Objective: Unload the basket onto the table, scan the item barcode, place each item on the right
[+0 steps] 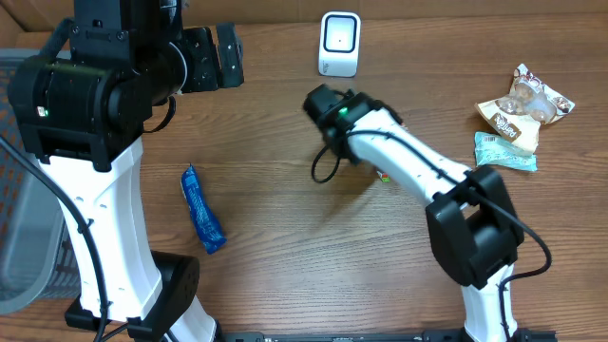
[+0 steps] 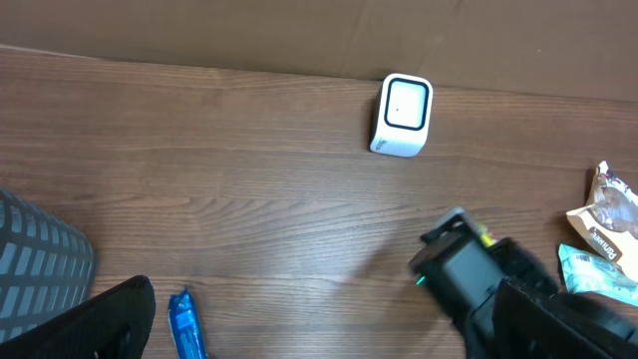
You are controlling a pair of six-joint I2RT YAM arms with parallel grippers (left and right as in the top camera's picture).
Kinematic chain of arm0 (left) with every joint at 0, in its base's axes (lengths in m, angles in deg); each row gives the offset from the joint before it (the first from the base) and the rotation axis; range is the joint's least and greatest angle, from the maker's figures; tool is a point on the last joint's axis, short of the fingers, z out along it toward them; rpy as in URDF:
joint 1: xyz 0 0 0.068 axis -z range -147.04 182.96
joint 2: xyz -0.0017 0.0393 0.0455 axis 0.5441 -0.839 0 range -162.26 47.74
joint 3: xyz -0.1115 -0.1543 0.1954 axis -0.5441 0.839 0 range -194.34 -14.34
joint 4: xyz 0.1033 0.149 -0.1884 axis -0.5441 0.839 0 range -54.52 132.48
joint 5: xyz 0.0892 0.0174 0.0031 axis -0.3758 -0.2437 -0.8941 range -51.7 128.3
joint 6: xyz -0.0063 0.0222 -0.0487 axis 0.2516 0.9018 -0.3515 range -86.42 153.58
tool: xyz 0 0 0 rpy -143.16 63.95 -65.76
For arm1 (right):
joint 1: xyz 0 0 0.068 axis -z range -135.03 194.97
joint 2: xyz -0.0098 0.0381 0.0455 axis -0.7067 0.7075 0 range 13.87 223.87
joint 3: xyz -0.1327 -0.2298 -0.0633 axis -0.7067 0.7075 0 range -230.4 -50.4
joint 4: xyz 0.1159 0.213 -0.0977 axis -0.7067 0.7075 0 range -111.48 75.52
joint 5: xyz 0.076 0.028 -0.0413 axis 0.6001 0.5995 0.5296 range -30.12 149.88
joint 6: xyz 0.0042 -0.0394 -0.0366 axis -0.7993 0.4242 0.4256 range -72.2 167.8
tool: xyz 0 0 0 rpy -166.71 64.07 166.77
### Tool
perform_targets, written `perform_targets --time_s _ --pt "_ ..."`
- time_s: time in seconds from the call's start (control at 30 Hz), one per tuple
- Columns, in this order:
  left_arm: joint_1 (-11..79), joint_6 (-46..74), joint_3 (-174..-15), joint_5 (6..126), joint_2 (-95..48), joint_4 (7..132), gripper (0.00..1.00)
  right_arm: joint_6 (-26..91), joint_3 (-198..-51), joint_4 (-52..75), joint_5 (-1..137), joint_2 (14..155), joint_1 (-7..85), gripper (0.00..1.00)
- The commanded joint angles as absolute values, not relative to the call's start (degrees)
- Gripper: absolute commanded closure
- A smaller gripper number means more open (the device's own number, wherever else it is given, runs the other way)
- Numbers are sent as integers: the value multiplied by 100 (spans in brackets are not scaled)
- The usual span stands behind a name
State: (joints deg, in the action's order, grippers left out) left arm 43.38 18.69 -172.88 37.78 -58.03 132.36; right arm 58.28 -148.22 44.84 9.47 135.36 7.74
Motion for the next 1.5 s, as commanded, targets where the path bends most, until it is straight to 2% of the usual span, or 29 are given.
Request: perform_targets --time_s 0.0,0.17,0.23,0.3,0.37,0.47,0.6,0.77,0.8,0.9,0.93,1.2,1.37,1.47 --pt "4349 1856 -17295 3748 -5790 13227 0 5878 -14903 4460 726 13579 253 96" --pt "4349 1856 -17295 3748 -5790 13227 0 5876 -14903 4405 958 13582 -291 95" --pt "4349 1856 -17295 3748 -5790 13227 0 5874 -14903 4342 1318 13582 -470 81" --pt "4349 1856 -17295 3748 -5790 13227 0 5876 -14903 4327 1858 13582 -645 72" --pt "4349 1856 -17295 3748 -5790 13227 1 5874 -14903 4355 2457 13582 -778 57" --pt "4349 1856 -17295 3748 -5790 13227 0 5854 -14908 4416 3489 13582 -907 44" --pt "4349 1856 -17295 3748 -5790 13227 1 5635 -15087 4602 4654 13582 -912 43" --pt "4349 1856 -17295 3748 -5790 13227 0 4444 -15749 4674 5493 13575 -579 45" --pt "4349 1856 -17295 3748 -5790 13227 0 4272 -15904 4687 5650 13575 -477 48" --pt "4349 1856 -17295 3748 -5790 13227 0 3483 -16208 4692 5948 13575 -101 50" --pt "4349 1856 -17295 3748 -5790 13227 0 3247 -16232 4677 6009 13575 2 54" --pt "4349 1856 -17295 3748 -5790 13227 0 -58 -15590 4510 6208 13586 848 56" --pt "4349 1856 -17295 3748 -5790 13227 0 -172 -15004 4034 6693 13630 905 55" --pt "4349 1856 -17295 3748 -5790 13227 0 -89 -14770 3984 6772 13630 909 51"
